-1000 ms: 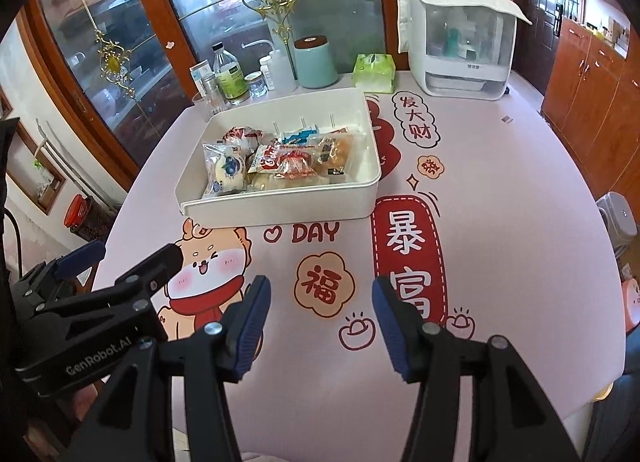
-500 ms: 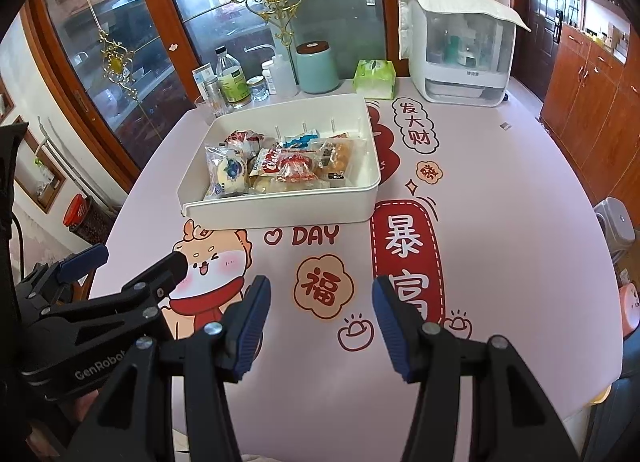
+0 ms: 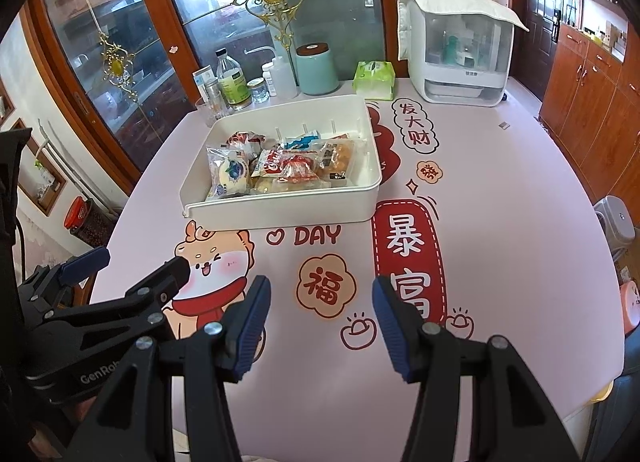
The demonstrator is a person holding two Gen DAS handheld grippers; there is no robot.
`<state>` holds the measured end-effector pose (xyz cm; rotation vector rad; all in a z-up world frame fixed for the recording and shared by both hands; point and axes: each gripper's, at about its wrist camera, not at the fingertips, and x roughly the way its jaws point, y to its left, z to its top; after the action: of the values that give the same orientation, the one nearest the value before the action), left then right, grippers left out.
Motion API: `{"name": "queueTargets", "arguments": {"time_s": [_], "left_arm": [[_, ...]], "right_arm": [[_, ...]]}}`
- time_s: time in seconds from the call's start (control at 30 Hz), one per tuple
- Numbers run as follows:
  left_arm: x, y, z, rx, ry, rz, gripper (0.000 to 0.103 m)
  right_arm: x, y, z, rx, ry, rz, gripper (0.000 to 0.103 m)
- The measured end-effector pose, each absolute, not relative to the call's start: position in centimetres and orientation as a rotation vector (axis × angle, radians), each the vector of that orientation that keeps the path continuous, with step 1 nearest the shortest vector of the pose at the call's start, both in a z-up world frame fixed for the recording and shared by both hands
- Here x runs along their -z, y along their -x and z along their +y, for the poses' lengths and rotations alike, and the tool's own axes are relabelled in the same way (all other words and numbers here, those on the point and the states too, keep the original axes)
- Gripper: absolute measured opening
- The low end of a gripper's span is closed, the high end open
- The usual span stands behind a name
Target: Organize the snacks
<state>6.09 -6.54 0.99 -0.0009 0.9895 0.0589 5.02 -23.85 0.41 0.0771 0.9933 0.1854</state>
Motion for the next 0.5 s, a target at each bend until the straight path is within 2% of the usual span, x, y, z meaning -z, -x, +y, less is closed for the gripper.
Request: {"name": "queueTargets", "arguments": {"time_s": [0.5], "left_arm": [[-0.69, -6.05, -6.18, -0.047, -0.001, 1.004, 0.098]], "right_arm": [[-0.28, -4.59, -23.46, -0.184, -0.086, 0.996, 0.054]]}}
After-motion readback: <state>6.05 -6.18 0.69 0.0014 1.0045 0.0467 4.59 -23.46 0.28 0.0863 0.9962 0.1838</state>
